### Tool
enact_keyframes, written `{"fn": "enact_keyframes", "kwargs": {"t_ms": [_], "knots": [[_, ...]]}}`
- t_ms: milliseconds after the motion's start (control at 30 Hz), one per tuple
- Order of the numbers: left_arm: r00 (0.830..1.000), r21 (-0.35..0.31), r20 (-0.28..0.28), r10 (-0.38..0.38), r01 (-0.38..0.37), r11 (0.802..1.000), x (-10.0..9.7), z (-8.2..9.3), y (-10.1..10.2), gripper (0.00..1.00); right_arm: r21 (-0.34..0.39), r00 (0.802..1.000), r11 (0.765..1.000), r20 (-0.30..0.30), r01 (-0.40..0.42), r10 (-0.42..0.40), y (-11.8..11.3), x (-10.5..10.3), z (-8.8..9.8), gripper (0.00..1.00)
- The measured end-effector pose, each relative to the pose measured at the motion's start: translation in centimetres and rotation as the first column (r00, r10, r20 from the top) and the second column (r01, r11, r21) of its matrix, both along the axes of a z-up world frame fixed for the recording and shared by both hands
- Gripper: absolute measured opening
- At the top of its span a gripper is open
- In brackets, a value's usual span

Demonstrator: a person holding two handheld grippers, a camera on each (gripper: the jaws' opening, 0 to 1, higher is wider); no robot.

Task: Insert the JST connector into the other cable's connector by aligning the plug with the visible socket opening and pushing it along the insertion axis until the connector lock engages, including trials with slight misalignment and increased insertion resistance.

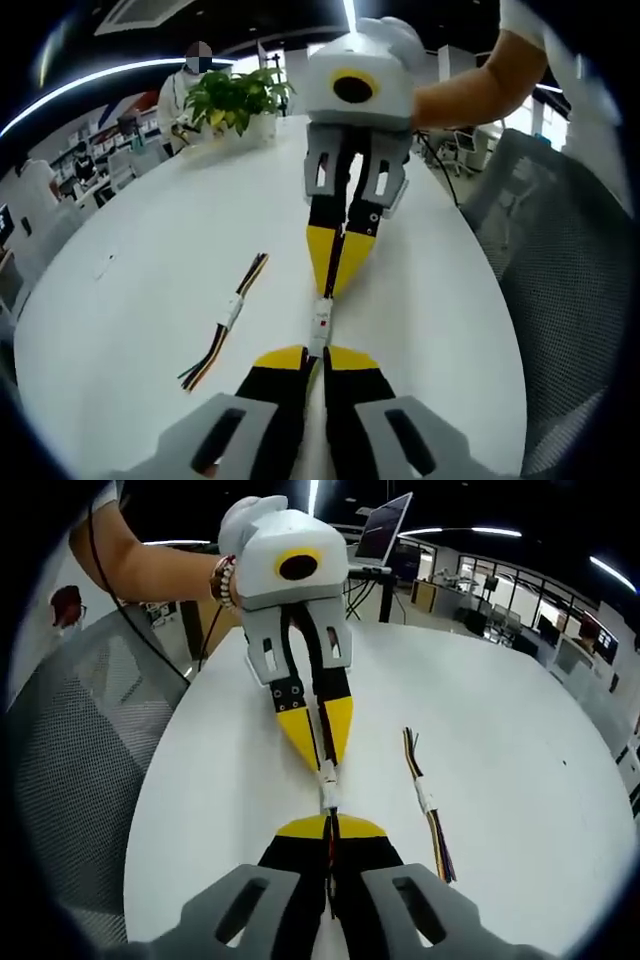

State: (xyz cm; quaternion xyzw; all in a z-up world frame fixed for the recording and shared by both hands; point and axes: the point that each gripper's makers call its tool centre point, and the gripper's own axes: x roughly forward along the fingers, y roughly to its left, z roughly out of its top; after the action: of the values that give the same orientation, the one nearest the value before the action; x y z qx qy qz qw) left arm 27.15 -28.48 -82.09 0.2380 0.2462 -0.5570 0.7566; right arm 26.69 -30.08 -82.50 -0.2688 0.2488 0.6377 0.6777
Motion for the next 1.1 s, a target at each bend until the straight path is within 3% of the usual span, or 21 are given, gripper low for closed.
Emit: {"fn": "enact_keyframes", "kwargs": {"t_ms": [467,767,1100], "knots": [[1.000,0.026,-0.016,-0.015,0.015,1.000,0.3,-1.2,-0.4,0.00,-0.083,0.998,0.996,0.052,-0.038,0.042,-0.7,0.4,-1.5,0.00],[0.999,0.013,-0.046,-0.015,0.016,1.000,0.6,-2.1,-0.6,0.00,-0.063,0.999,0.998,0.027,-0.022,0.023,-0.9,0.7,-2.1,0.00],[0.997,0.001,-0.070,-0.023,0.023,1.000,0.5,-2.5,-1.2,0.05,-0.075,0.995,0.996,0.085,-0.048,0.055,-1.0,0.7,-2.5,0.00]]}}
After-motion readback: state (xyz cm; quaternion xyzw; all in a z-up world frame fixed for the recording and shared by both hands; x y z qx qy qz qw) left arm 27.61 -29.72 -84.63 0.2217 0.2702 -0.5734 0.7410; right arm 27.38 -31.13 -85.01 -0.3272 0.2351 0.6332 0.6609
